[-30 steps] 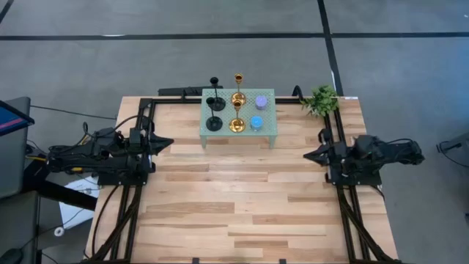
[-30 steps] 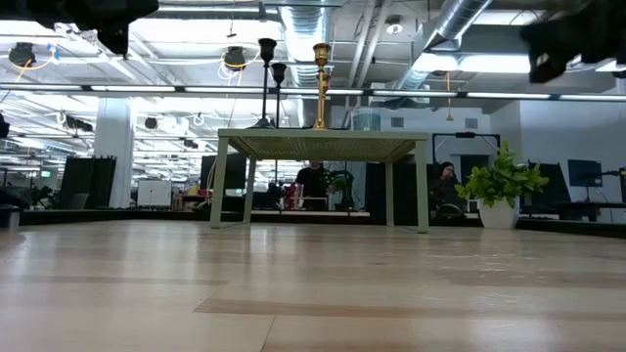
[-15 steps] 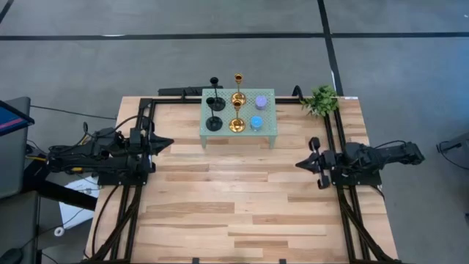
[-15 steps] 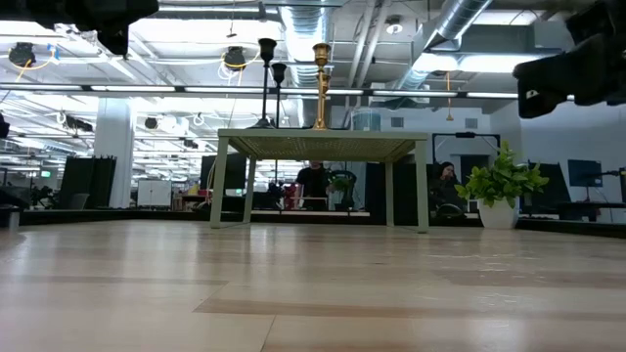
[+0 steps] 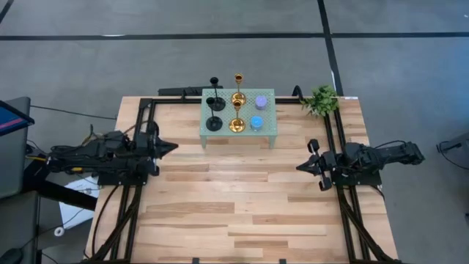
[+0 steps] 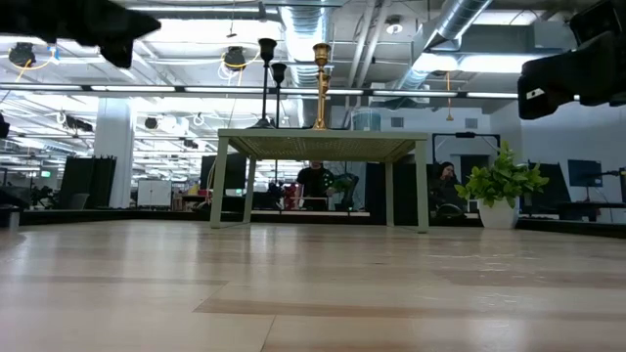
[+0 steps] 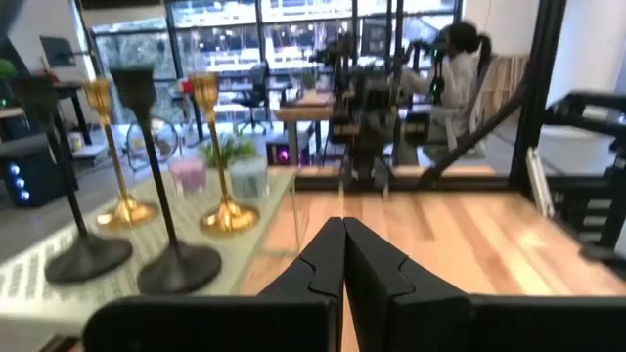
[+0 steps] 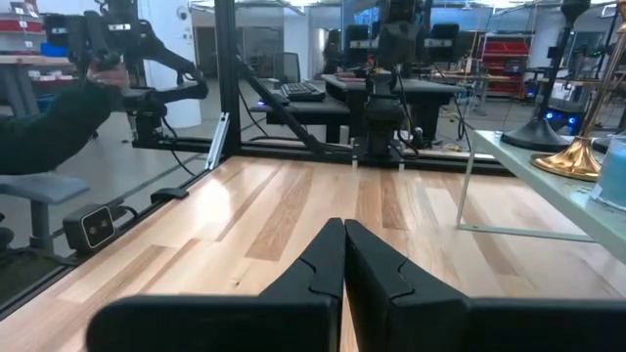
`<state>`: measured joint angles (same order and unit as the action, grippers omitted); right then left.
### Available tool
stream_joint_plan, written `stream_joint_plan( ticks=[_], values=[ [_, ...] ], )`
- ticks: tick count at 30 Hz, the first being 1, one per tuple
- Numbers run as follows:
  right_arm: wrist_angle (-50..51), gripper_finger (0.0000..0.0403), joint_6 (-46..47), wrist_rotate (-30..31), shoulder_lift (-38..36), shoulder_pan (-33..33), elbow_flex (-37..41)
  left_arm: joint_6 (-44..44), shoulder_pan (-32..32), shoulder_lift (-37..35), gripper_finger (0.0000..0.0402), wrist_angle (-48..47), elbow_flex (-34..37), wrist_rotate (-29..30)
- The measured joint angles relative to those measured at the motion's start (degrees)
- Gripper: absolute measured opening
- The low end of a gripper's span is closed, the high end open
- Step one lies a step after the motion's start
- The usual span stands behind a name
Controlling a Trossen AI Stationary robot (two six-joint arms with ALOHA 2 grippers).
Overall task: Pick & Place candle stick holders
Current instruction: Return to Home Position
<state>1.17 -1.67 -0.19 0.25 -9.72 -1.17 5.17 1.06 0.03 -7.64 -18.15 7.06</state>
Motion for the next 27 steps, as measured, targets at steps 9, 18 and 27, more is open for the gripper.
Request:
stream_joint_plan(
  ticks=[9, 18, 27],
  values=[
    [0.04, 0.0000, 0.24, 0.03, 0.02, 0.00, 0.00, -1.59, 0.16, 0.00, 0.0004, 14.92, 12.97, 0.36],
    [0.07, 0.0000, 0.21, 0.14, 0.04, 0.00, 0.00, -4.01, 0.17, 0.48, 0.0005, 19.21, 17.81, -4.89],
    [0.08, 0.0000, -0.03, 0.16, 0.04, 0.03, 0.00, -6.92, 0.20, 0.48, 0.0007, 19.09, 17.81, -10.32]
  ],
)
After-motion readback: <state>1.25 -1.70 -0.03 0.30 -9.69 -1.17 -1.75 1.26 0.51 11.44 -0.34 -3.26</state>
